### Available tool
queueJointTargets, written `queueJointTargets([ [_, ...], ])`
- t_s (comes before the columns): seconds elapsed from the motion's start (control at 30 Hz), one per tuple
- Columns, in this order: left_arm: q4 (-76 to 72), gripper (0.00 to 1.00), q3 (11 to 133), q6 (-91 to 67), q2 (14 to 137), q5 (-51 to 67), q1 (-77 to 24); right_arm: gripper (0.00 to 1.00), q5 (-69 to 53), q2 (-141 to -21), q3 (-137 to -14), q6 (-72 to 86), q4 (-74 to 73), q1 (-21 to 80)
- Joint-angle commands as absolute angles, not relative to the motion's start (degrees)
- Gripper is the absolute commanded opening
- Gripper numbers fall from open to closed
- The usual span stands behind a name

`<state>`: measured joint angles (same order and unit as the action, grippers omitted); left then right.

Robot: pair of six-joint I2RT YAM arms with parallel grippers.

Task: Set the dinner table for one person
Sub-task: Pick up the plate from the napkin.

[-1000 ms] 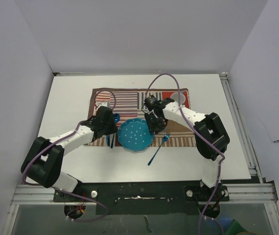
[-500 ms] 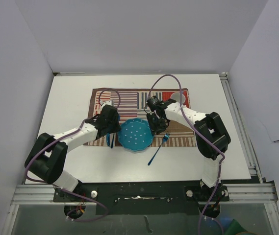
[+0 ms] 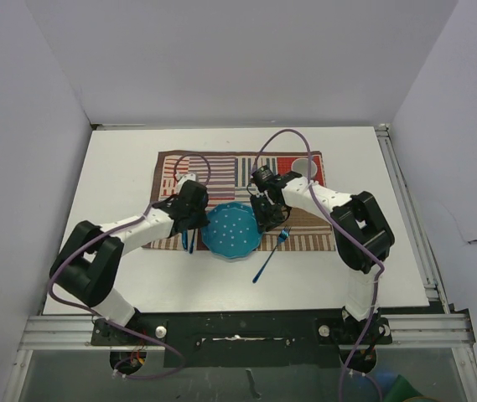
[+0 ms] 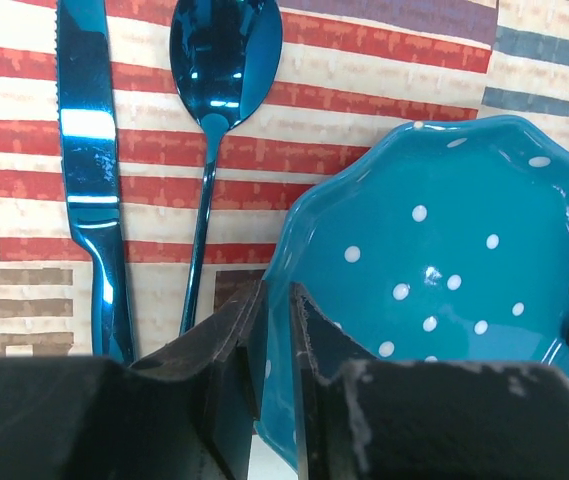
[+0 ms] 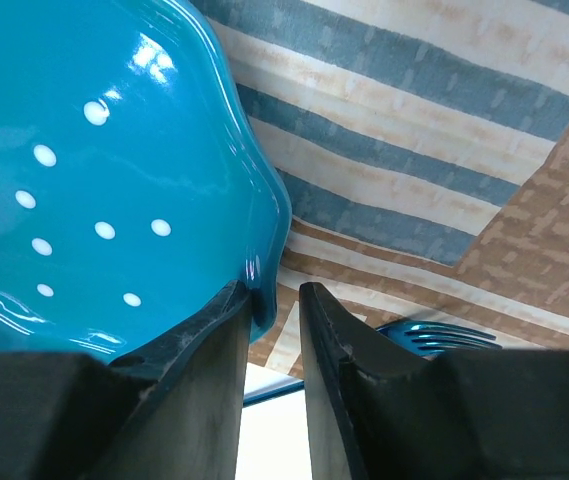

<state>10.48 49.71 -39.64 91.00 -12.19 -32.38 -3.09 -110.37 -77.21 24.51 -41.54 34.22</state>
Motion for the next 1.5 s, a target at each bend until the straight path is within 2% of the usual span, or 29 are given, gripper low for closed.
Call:
queueJointTargets([
  [0.0,12.03,0.14,52.35,-39.89,93.02,-14.19,-33.88,0.27,-2.46,-110.39,-76.38,24.45,-41.66,33.66],
  [0.57,18.49,0.11,55.23,-40.01,93.63,-19.79,-35.32,0.27,-2.62,-110.48,-75.18,24.38,-41.36,33.31],
  [0.77,19.53,0.26,54.85,-40.21,92.43,-21.52,-35.22,0.27,-2.57,-109.96,-74.31,24.35,-41.28,33.19],
  [1.47,23.53,0.27,54.17,-40.27,90.82,-26.02,-34.6,0.27,-3.0,-109.78,-73.38,24.0,-41.09,32.26],
])
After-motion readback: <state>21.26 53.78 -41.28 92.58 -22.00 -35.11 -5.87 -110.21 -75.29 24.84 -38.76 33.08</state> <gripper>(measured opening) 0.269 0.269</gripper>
